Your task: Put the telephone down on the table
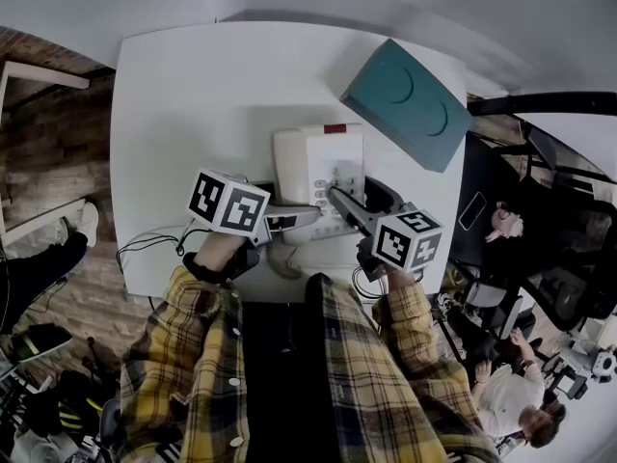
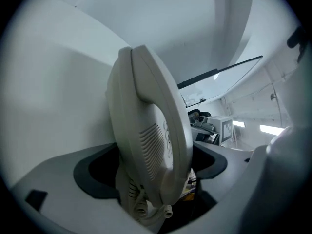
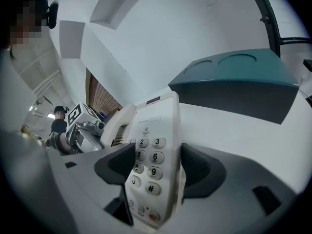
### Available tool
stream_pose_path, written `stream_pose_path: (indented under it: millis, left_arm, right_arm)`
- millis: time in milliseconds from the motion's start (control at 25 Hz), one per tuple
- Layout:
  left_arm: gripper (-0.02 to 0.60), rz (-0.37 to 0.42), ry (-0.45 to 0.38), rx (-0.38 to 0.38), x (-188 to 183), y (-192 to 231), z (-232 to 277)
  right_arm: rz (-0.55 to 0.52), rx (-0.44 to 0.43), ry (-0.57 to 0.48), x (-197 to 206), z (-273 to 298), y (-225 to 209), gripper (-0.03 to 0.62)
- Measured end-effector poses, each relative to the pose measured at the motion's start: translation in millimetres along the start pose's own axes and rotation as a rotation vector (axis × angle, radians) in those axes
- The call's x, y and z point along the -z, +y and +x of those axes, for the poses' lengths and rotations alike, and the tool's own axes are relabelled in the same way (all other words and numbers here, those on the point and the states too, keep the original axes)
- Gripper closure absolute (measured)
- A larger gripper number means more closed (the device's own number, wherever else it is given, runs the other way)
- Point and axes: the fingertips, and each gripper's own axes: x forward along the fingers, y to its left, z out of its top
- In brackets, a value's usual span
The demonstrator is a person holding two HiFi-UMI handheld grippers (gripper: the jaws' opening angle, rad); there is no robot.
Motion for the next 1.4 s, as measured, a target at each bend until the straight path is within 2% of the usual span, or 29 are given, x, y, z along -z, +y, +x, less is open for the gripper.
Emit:
stream_pose_path:
  millis: [200, 560, 800, 960, 1160, 1400]
  left_arm:
    - [0.156, -0.018, -0.023, 0.001, -1, 1, -1]
    - [0.156, 0.008, 0.003, -0.024, 0, -2, 0]
    - [0.156, 0.025, 0.046, -0.075, -2, 5, -3]
    - [0.157, 0.058, 0.019, -0.131, -17, 15, -16]
    - [0.156, 0.036, -0.041, -0.137, -24, 18, -27]
    - [0.158, 0.039, -0.074, -0.150, -25, 20, -31]
  right_arm:
    - [-0.017, -0.002, 0.014, -3, 3, 1, 0.298]
    - [-0.027, 0.002, 0.015, -3, 0, 1, 0.298]
    - [-0.027, 0.012, 0.015, -3, 5, -2, 0.298]
    - [-0.055, 0.024, 0.003, -10, 9, -4, 0.298]
    - [-0.067, 0.035, 0.004, -11, 9, -3, 0.298]
    - [-0.075, 0.064, 0.008, -11, 9, -4, 0.298]
